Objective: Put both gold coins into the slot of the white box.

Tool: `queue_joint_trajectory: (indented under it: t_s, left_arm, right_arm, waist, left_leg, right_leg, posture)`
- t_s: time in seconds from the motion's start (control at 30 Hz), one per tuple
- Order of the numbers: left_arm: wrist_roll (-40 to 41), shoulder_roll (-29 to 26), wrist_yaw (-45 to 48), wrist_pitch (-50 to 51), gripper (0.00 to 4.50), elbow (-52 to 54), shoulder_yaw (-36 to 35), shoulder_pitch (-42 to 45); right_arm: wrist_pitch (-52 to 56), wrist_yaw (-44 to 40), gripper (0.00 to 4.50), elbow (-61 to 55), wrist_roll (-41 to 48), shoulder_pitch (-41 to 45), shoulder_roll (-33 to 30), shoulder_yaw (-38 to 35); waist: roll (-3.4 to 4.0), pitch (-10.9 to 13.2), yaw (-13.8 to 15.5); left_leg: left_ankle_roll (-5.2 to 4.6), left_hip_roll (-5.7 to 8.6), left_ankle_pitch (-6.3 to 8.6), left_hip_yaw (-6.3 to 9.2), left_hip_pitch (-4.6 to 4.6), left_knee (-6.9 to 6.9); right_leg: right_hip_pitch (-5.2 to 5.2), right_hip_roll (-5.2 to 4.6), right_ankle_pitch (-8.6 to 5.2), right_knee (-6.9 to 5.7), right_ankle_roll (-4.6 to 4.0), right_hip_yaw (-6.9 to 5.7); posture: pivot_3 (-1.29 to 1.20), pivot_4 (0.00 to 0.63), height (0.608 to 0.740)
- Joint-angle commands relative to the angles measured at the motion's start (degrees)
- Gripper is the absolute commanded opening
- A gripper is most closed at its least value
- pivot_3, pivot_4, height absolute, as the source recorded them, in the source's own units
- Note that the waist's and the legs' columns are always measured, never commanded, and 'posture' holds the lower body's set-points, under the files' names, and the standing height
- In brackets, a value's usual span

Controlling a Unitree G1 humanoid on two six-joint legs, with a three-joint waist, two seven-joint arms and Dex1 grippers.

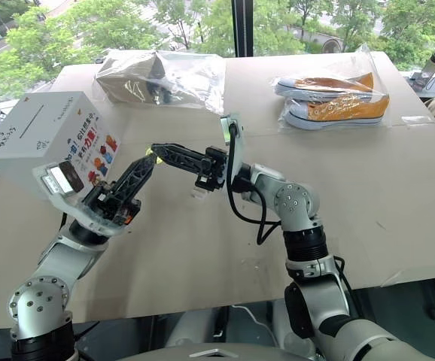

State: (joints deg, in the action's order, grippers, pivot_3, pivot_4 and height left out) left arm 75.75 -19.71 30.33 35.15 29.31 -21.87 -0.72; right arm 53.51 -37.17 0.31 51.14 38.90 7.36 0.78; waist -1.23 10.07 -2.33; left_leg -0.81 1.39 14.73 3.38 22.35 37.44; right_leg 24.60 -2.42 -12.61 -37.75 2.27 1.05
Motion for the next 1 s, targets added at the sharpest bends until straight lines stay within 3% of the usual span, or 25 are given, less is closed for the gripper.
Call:
queue_joint_trajectory:
  t_s: [0.03, 0.33, 0.47, 0.6, 0.7, 0.8, 1.0]
  left_arm:
    - [1.4, -0.2, 0.4, -1.6, 0.03, 0.5, -0.5, 0.4]
    - [2.4, 0.2, -0.2, -1.9, 0.03, 1.1, -0.2, 0.5]
    - [3.5, -0.2, -3.0, -1.5, 0.00, 1.2, -0.3, 0.6]
    - [4.1, -2.6, -6.3, -1.6, 0.00, 2.3, -2.1, 0.9]
    - [0.5, -7.8, -10.0, -1.9, 0.00, 2.7, -5.0, 1.8]
    - [-5.5, -17.3, -15.1, 0.2, 0.00, 1.0, -7.9, 4.3]
    - [-12.6, -37.8, -16.5, 8.4, 0.00, -3.9, -13.1, 8.6]
  right_arm:
    - [0.3, -0.4, 0.00, -2.8, 1.4, 0.6, 0.5, 1.2]
    - [0.6, -0.8, 0.00, -2.5, 2.1, 0.6, 0.4, 1.4]
    - [0.3, -0.1, 1.37, -1.5, 2.8, 0.6, 1.1, 0.3]
    - [-5.7, -0.1, 3.16, -0.4, -2.9, 0.4, -0.6, 1.3]
    - [-12.7, -5.0, 4.34, 0.5, -7.8, 0.6, -4.6, 2.3]
    - [-20.7, -12.0, 4.34, -0.6, -12.5, 2.3, -9.6, 3.9]
    - [-31.1, -20.6, 4.34, -0.3, -19.6, 7.6, -16.6, 6.7]
  waist:
    - [0.00, 0.0, 0.0]
    - [0.00, 0.0, 0.0]
    - [0.00, 0.0, 0.0]
    - [0.00, 0.0, 0.0]
    - [0.00, 0.0, 0.1]
    - [0.00, 0.0, 0.2]
    - [0.04, 0.2, -0.4]
  left_leg:
    - [0.00, 0.00, 0.00, 0.00, 0.00, 0.00]
    - [0.00, 0.00, 0.00, 0.00, 0.00, 0.00]
    - [0.00, -0.01, 0.00, 0.00, 0.00, 0.00]
    - [0.00, -0.01, 0.00, 0.02, 0.02, 0.00]
    - [0.00, 0.00, 0.00, 0.03, 0.02, 0.00]
    - [0.00, 0.01, 0.00, 0.11, 0.06, 0.02]
    - [0.01, -0.04, 0.00, 0.01, 0.11, -0.04]
  right_leg:
    - [0.00, 0.01, 0.00, 0.00, 0.00, 0.00]
    - [0.00, 0.02, 0.00, 0.01, 0.00, 0.00]
    - [0.00, 0.02, 0.00, 0.01, 0.00, 0.01]
    - [0.00, 0.01, 0.00, 0.01, 0.00, -0.01]
    - [0.00, 0.03, 0.00, 0.02, 0.00, -0.02]
    - [0.00, 0.07, 0.00, 0.05, 0.01, -0.10]
    - [0.15, 0.22, -0.01, 0.09, 0.02, 0.03]
  posture:
    - [0.00, 0.150, 0.740]
    - [0.00, 0.150, 0.740]
    - [0.00, 0.150, 0.740]
    - [0.00, 0.150, 0.740]
    - [0.00, 0.150, 0.740]
    - [0.00, 0.150, 0.740]
    - [0.00, 0.150, 0.740]
